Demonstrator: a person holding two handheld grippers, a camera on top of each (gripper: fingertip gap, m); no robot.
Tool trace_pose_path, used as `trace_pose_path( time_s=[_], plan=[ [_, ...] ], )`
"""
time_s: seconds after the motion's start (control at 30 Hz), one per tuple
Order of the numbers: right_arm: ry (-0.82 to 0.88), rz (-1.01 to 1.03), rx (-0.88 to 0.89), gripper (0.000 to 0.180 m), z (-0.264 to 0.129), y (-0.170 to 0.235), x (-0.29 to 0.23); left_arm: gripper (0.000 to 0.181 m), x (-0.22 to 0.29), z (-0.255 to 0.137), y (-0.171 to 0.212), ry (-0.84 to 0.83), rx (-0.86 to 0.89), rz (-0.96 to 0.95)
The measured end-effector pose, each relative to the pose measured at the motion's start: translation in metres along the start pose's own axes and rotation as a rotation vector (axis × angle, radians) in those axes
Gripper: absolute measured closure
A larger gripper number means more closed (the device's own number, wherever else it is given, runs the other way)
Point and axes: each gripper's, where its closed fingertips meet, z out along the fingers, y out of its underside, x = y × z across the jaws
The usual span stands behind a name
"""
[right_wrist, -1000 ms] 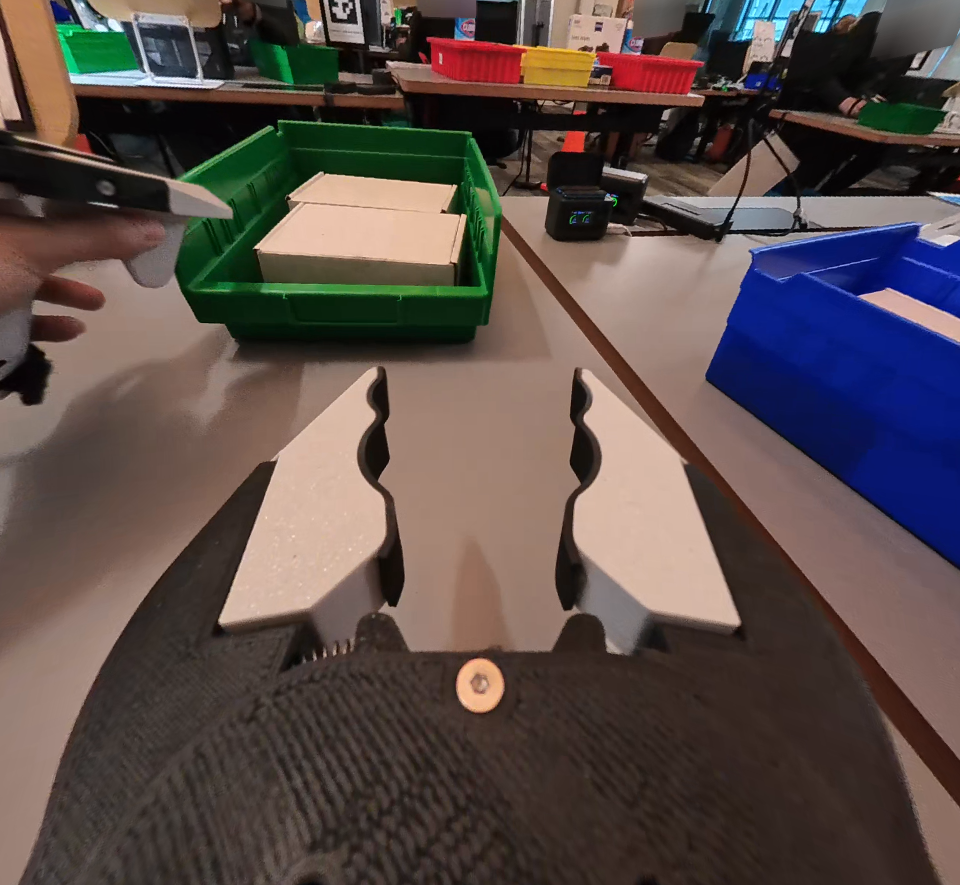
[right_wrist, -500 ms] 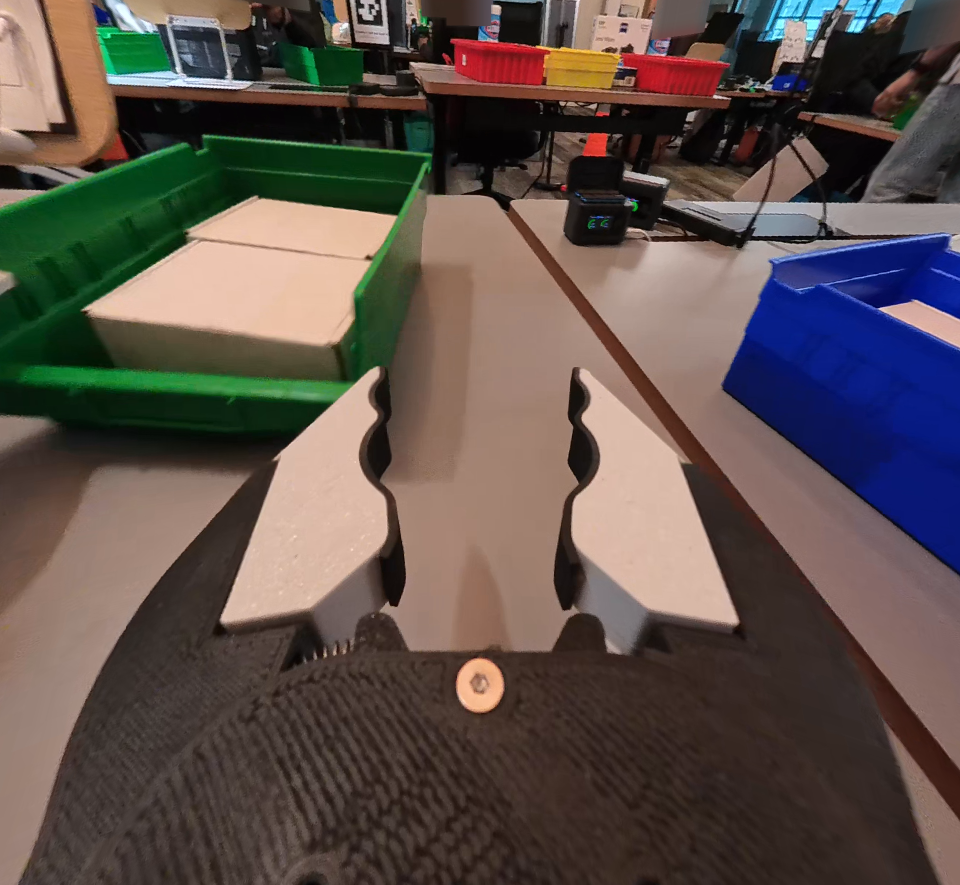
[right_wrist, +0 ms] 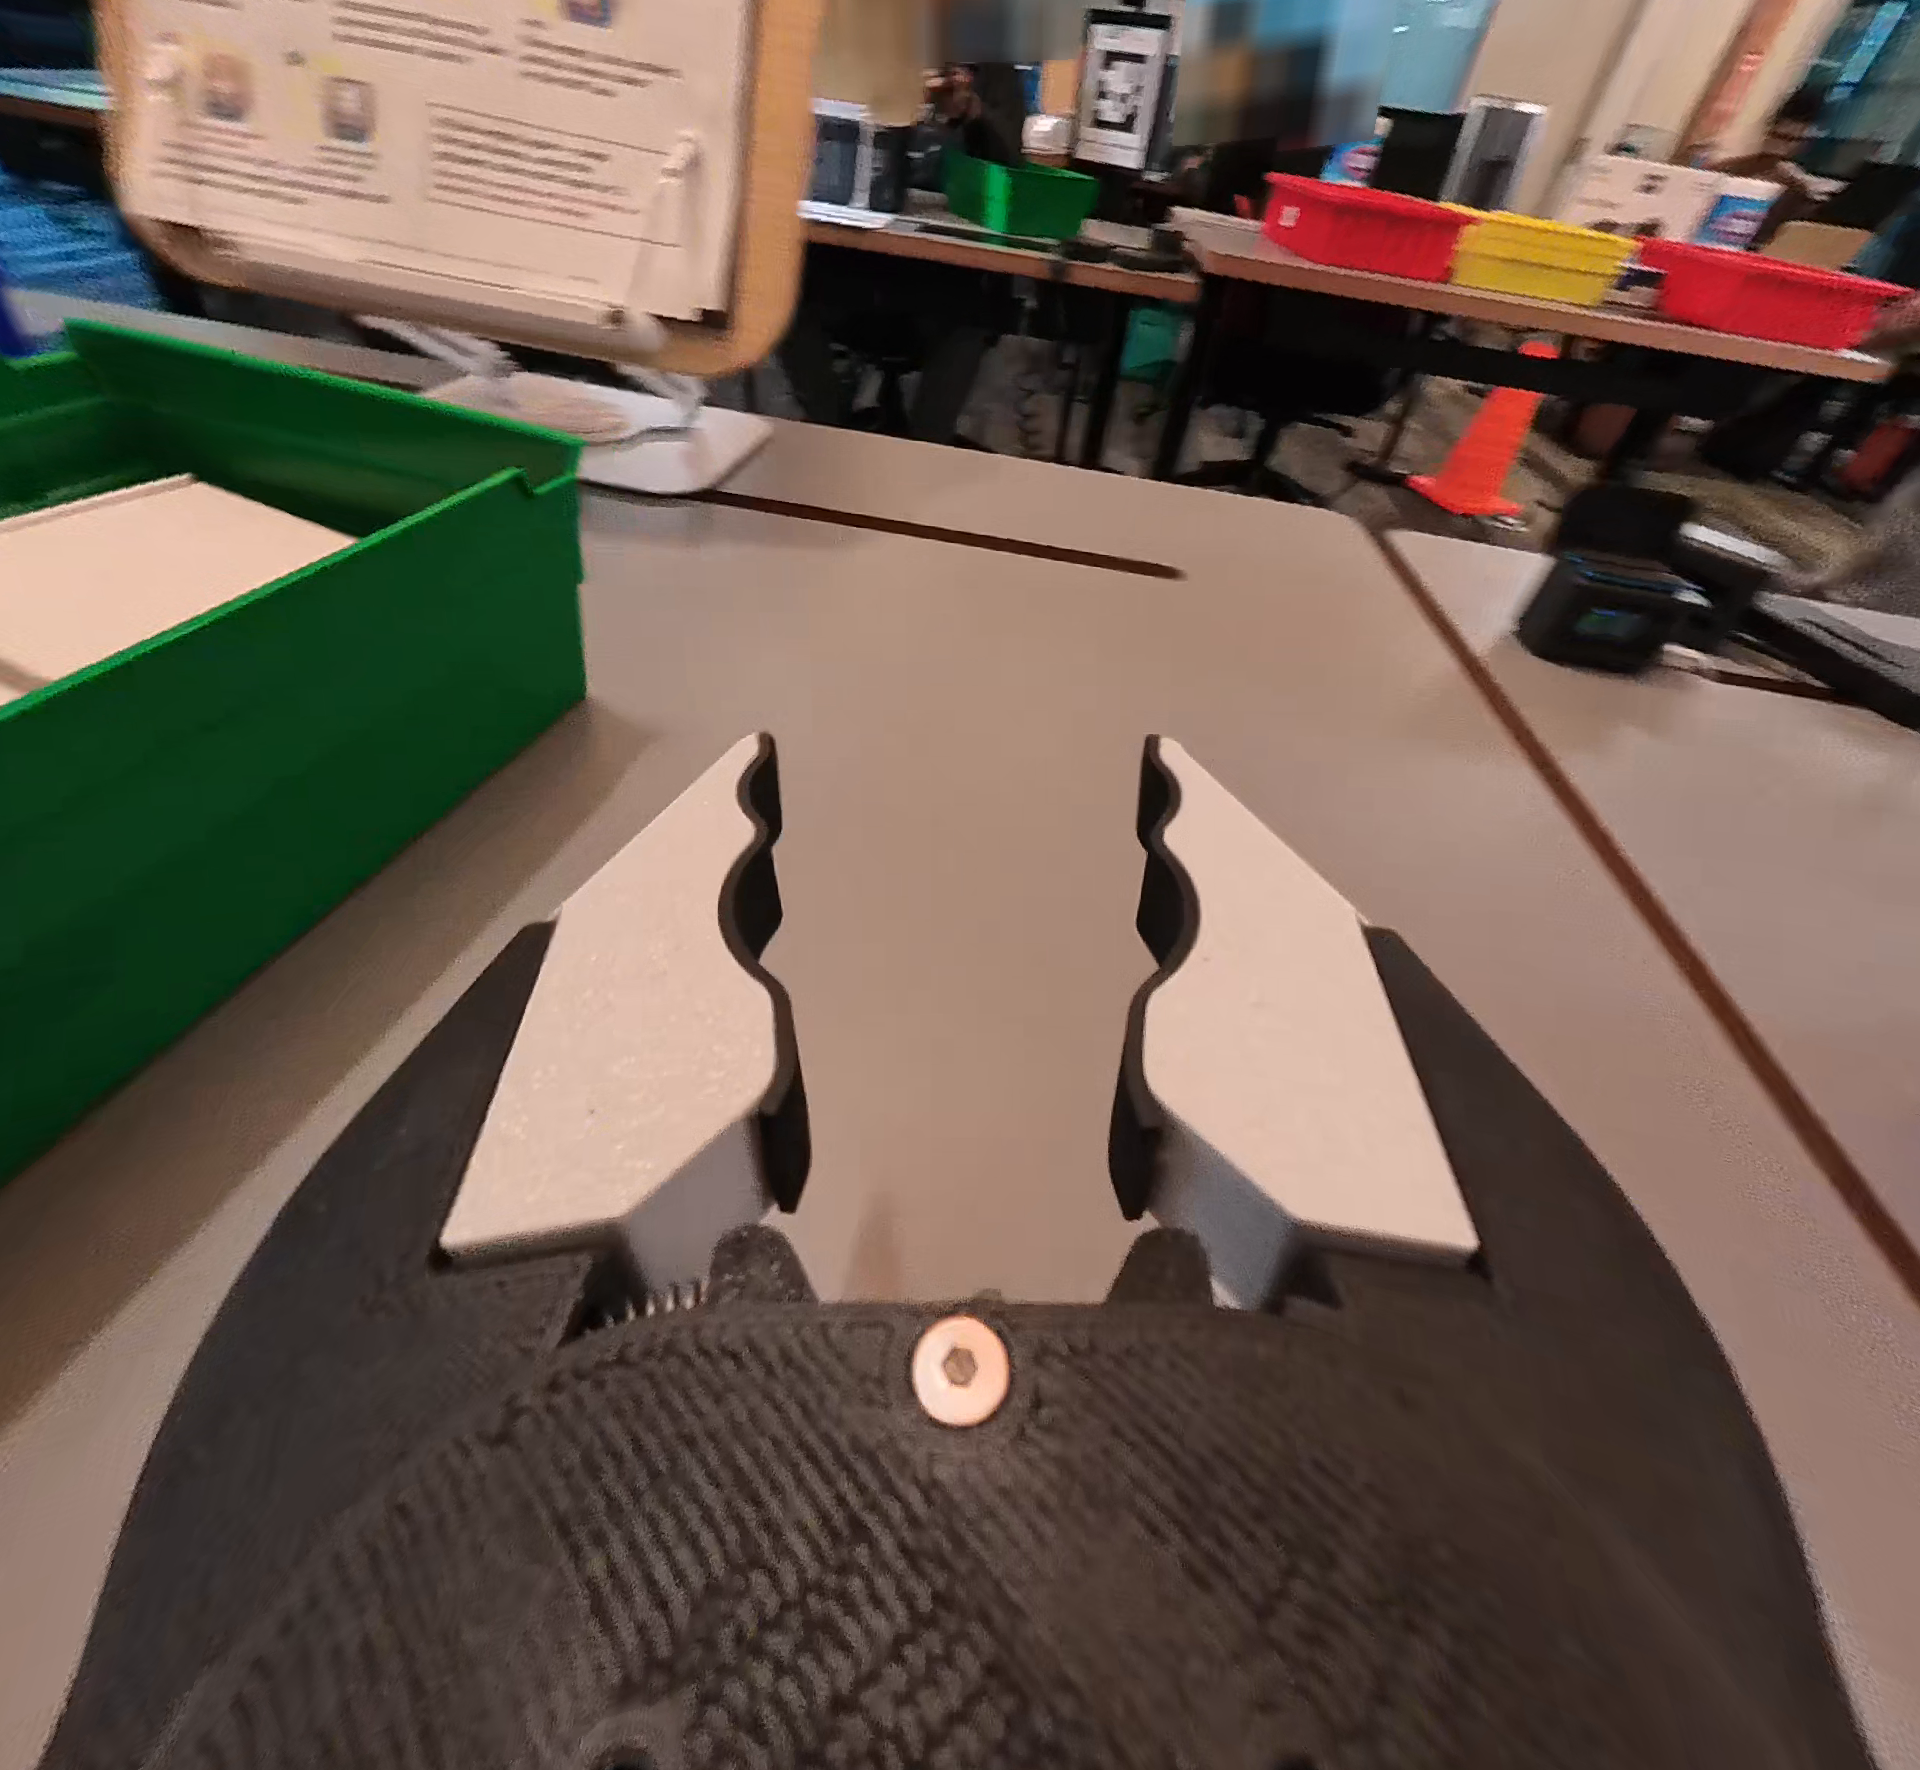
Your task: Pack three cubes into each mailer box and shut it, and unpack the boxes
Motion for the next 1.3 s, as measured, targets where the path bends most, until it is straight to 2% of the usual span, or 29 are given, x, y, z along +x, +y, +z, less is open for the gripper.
trace_pose_path(
  time_s=[0.13,0.23,0.3,0.37,0.4,0.43,0.5,0.57,0.63,0.73,0.8,0.83,0.87,0.93,1.03,1.1,1.2,1.3],
  plan=[
    [-0.171,-0.017,0.008,0.108,0.005,-0.018,-0.075,0.174,-0.027,-0.012,0.0,-0.014,0.015,-0.028],
    [-0.275,-0.065,0.015,0.101,0.003,-0.032,-0.125,0.133,-0.024,-0.014,0.001,0.201,-0.073,-0.07],
    [-0.31,-0.077,0.027,0.098,0.002,-0.042,-0.147,0.102,-0.042,-0.016,-0.012,0.3,-0.071,-0.183],
    [-0.33,-0.073,0.048,0.098,0.001,-0.049,-0.162,0.11,-0.066,-0.031,-0.047,0.435,0.057,-0.265],
    [-0.335,-0.073,0.05,0.098,0.001,-0.051,-0.167,0.122,-0.087,-0.034,-0.058,0.435,0.098,-0.254],
    [-0.338,-0.078,0.045,0.098,0.002,-0.05,-0.172,0.125,-0.122,-0.027,-0.06,0.332,0.095,-0.215],
    [-0.336,-0.098,0.035,0.098,0.003,-0.05,-0.178,0.095,-0.211,0.0,-0.05,0.028,0.03,-0.097],
    [-0.334,-0.086,0.038,0.098,0.004,-0.052,-0.183,0.09,-0.295,0.029,-0.038,-0.193,-0.043,-0.055],
    [-0.351,-0.057,0.045,0.098,0.004,-0.057,-0.191,0.094,-0.353,0.058,-0.027,-0.276,-0.073,-0.137],
    [-0.352,-0.034,0.056,0.098,0.003,-0.065,-0.2,0.102,-0.384,0.106,0.005,-0.211,-0.194,-0.289],
    [-0.346,-0.027,0.056,0.098,0.003,-0.068,-0.205,0.13,-0.382,0.128,0.023,-0.148,-0.264,-0.365],
    [-0.343,-0.021,0.052,0.098,0.004,-0.069,-0.207,0.15,-0.383,0.133,0.027,-0.165,-0.274,-0.358],
    [-0.342,-0.014,0.048,0.097,0.004,-0.069,-0.209,0.178,-0.386,0.135,0.029,-0.204,-0.265,-0.317],
    [-0.327,0.0,0.046,0.094,0.007,-0.07,-0.211,0.179,-0.386,0.132,0.028,-0.278,-0.237,-0.291],
    [-0.298,0.051,0.053,0.088,0.013,-0.074,-0.213,0.179,-0.376,0.122,0.018,-0.327,-0.172,-0.369],
    [-0.303,0.064,0.068,0.086,0.018,-0.082,-0.22,0.178,-0.369,0.107,-0.006,-0.363,-0.083,-0.395],
    [-0.316,0.05,0.105,0.083,0.024,-0.099,-0.233,0.178,-0.353,0.078,-0.046,-0.423,-0.01,-0.306],
    [-0.362,0.088,0.152,0.083,0.028,-0.118,-0.257,0.177,-0.332,0.047,-0.095,-0.406,0.155,-0.386]
  ],
)
